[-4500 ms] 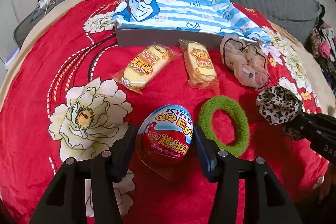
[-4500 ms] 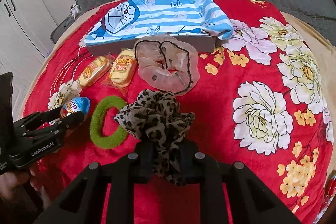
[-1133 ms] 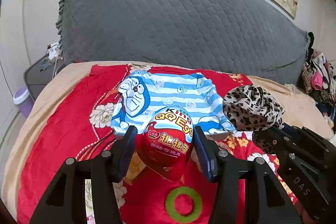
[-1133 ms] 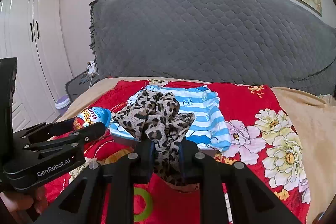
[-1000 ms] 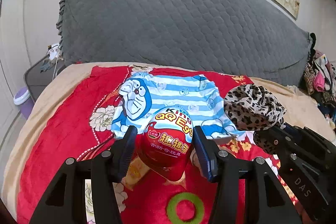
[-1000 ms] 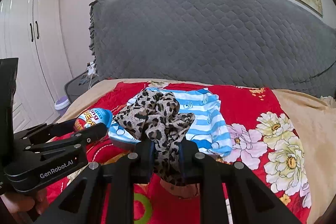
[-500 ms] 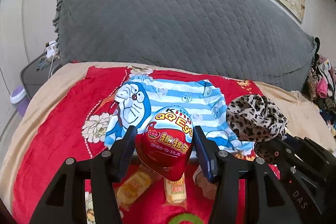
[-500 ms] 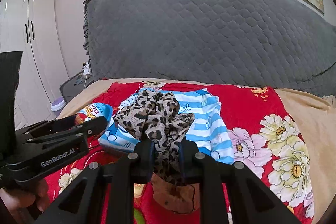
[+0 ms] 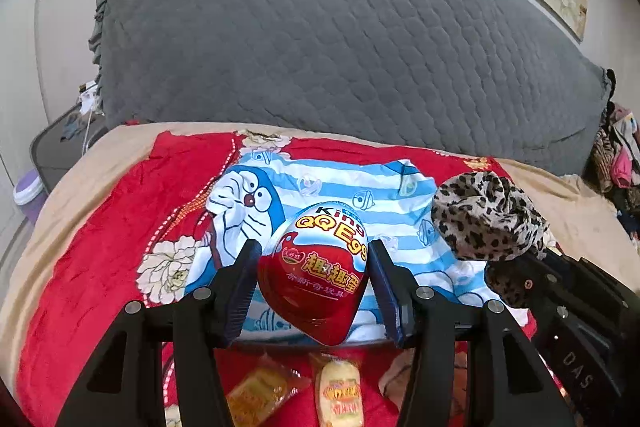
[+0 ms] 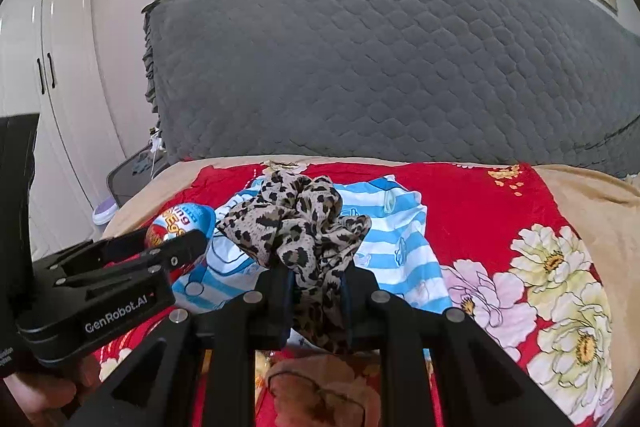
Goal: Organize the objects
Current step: 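Carry the egg with the left tool while the right tool carries the scrunchie over the shirt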
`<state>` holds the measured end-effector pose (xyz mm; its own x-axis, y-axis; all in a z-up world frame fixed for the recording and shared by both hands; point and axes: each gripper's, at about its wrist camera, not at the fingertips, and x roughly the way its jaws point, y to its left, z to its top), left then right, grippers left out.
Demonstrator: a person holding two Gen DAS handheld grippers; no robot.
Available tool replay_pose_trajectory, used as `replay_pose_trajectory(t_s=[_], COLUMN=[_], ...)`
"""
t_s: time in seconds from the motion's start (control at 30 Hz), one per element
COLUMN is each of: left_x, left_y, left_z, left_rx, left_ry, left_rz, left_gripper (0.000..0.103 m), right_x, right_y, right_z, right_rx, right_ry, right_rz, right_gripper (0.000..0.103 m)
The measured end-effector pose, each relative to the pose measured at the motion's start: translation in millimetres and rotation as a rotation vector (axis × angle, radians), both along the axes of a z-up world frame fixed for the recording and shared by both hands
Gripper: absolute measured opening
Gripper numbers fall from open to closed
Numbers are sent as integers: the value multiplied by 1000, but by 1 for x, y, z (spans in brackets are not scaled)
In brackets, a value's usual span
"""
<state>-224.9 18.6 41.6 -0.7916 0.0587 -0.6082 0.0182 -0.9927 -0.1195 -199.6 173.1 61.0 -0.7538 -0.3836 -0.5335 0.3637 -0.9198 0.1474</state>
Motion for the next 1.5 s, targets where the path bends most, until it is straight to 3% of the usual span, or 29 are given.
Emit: replay_pose_trajectory(t_s=[0.57,0.7,0.87,1.5], left_x=[-80,-95,-114,-163], left_y=[-11,-14,-10,-16], left_z=[-56,-69,-79,-120], left_rx=[-13,-4,-54,-52], left_ry=[-48,-65,-75,-217], left_rz=[13,25,17,6], left_gripper=[56,56,56,56], right_x=[-72,-90,-113,-173], right_y=[-8,-15,-27,-39], right_z=[-54,-63,-70,-109], right_rx=[5,35,91,169], right_ry=[-66,-93,-116,-284], right_rz=[-2,6,28,37], right_gripper=[20,20,20,20])
